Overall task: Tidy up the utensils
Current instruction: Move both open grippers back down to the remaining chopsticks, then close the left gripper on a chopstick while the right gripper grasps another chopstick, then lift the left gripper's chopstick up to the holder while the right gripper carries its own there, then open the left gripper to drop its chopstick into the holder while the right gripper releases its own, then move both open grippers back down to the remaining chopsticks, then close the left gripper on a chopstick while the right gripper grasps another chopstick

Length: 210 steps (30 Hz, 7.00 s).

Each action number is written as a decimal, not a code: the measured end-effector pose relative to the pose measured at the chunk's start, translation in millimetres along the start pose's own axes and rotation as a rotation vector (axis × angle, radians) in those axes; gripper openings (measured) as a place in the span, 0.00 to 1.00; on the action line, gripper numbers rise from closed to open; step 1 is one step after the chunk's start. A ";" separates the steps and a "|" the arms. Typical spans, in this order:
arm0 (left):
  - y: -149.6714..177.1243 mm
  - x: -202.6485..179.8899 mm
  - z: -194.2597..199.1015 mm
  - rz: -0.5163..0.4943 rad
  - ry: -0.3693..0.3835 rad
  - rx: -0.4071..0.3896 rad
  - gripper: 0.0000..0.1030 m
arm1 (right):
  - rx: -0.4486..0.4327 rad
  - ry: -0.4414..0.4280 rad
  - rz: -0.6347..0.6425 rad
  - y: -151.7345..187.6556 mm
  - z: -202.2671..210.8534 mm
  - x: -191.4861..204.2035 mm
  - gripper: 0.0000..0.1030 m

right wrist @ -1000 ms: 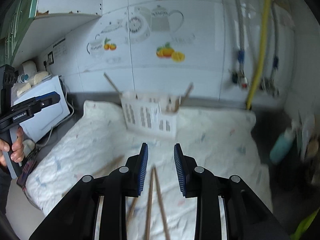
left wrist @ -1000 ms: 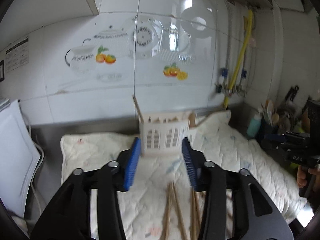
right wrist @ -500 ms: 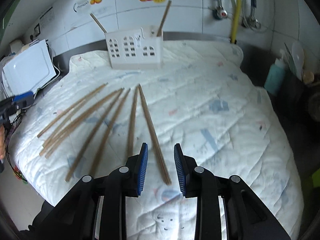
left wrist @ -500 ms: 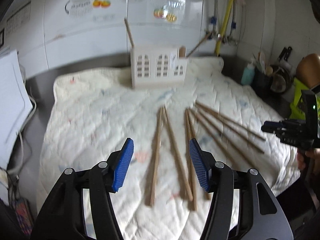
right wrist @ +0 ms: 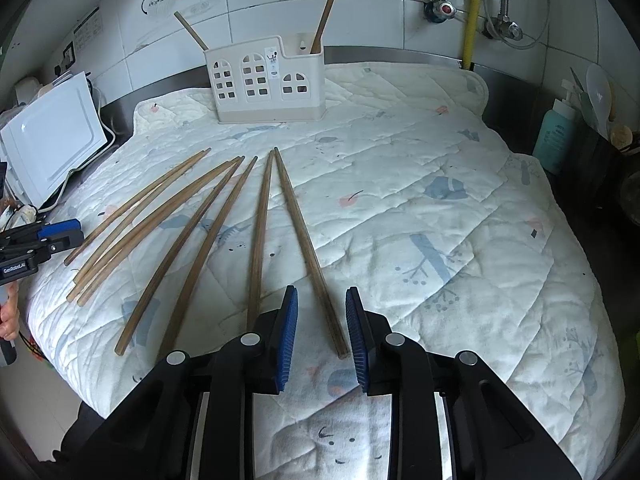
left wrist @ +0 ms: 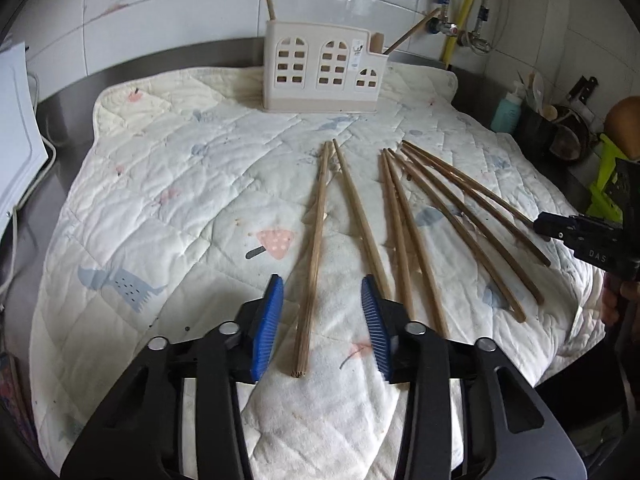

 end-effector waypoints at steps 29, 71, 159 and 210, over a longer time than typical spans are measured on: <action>-7.1 2.4 -25.1 0.022 0.005 0.021 0.16 | 0.008 0.023 0.029 -8.1 -17.4 1.9 0.12; -48.4 -2.1 36.2 0.069 0.050 -0.136 0.05 | -0.230 -0.033 0.045 -59.5 89.0 22.9 0.06; -158.1 -15.4 135.3 0.032 -0.020 -0.426 0.91 | -0.205 -0.006 0.187 -127.8 91.8 50.5 0.21; -19.4 -35.0 -32.4 0.043 -0.006 -0.006 0.13 | -0.034 0.013 0.032 1.9 -15.4 36.9 0.14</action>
Point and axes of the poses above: each gripper's, at about its wrist camera, not at the fingertips, and z roughly against the way its jaws point, x to its left, y to its underside, the point moved 5 cm from there along -z, roughly the way its jaws point, and after that the axes turned 15 degrees about x, right-handed, at the moved point
